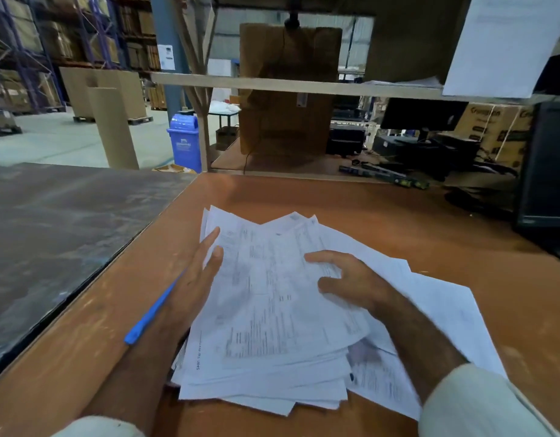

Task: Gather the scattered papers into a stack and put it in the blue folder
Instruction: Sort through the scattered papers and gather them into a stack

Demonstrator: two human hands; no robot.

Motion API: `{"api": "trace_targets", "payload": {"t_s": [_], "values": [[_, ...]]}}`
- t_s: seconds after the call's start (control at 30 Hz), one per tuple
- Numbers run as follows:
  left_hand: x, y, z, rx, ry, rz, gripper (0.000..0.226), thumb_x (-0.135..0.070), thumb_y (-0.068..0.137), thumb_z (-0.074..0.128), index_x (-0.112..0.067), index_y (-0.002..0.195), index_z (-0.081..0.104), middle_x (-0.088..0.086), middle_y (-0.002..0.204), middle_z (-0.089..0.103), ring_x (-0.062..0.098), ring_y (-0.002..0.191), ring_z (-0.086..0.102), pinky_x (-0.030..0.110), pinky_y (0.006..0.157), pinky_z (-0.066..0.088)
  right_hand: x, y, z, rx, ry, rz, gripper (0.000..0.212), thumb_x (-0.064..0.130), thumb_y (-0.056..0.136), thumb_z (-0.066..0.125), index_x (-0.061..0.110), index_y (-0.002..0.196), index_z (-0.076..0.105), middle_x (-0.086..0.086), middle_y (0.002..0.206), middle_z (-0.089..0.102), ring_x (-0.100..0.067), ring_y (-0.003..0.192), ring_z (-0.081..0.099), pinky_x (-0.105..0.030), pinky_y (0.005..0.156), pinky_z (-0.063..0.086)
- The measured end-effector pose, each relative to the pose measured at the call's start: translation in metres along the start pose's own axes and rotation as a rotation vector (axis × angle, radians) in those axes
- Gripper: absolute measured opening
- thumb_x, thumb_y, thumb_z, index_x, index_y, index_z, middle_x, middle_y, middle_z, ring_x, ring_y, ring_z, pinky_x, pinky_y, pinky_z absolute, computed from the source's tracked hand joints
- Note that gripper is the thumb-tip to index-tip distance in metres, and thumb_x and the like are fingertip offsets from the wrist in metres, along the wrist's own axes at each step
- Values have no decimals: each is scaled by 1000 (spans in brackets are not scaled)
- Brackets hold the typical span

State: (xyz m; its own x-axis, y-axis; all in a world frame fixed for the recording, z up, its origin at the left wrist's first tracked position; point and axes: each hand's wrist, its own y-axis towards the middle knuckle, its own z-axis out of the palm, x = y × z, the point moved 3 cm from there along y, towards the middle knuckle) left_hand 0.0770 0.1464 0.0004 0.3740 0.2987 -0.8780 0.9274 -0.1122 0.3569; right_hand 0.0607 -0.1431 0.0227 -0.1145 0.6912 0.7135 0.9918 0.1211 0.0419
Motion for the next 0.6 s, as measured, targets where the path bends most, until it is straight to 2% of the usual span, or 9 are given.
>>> {"api": "trace_targets", "payload": {"t_s": [0.07,0.1,0.17,0.23,0.3,0.37,0.43,0.5,0.6], "values": [[1,3,1,81,65,-25,53,-54,91,68,-56,141,49,-23,152,45,3,143,36,35,117,33,11,5,13,22,-29,-86,54,9,89,69,21,141,58,9,145,54,-5,132,47,-1,99,31],[12,4,1,113,79,-66,48,-45,86,73,-58,130,58,-27,143,54,4,138,44,36,112,39,14,8,19,30,-68,-112,57,16,91,70,20,146,53,6,150,51,-9,137,44,-6,105,30],[21,7,1,130,82,-81,44,-19,87,71,-54,113,71,-31,126,65,5,129,55,32,101,45,9,15,22,-5,-147,-81,69,46,94,65,27,155,38,3,158,41,-16,145,37,-31,119,27],[21,5,3,106,57,-79,49,2,92,65,-43,107,77,-28,119,70,1,123,59,30,98,46,-7,15,12,-30,-269,61,75,70,96,41,35,159,22,6,164,30,-20,149,29,-52,121,20],[24,6,1,67,31,-96,50,7,92,63,-39,106,78,-21,118,72,4,121,61,32,97,48,-30,6,0,11,-416,205,75,73,97,21,34,161,15,7,168,21,-21,153,21,-57,120,12],[26,7,-1,16,12,-129,50,6,92,63,-40,105,79,-15,121,72,8,119,62,35,97,50,-50,-12,-13,11,-563,277,75,74,97,12,33,159,23,5,167,23,-21,153,22,-57,119,13],[25,9,-3,-27,-25,-137,48,5,92,62,-38,104,79,-10,124,71,10,117,63,36,94,52,-59,-32,-29,-17,-726,310,69,74,95,11,36,145,40,3,156,40,-23,143,36,-57,113,23],[23,9,-5,-62,-89,-152,45,5,94,60,-35,105,79,-7,125,71,9,112,66,31,86,54,-62,-54,-47,12,-805,362,60,76,94,19,35,125,51,4,137,50,-22,131,44,-54,107,32],[18,10,-3,-98,-173,-157,43,6,94,60,-31,104,78,-10,122,71,4,107,67,24,77,52,-60,-86,-61,26,-739,363,50,79,89,39,30,92,51,7,106,54,-15,103,54,-42,91,48]]}}
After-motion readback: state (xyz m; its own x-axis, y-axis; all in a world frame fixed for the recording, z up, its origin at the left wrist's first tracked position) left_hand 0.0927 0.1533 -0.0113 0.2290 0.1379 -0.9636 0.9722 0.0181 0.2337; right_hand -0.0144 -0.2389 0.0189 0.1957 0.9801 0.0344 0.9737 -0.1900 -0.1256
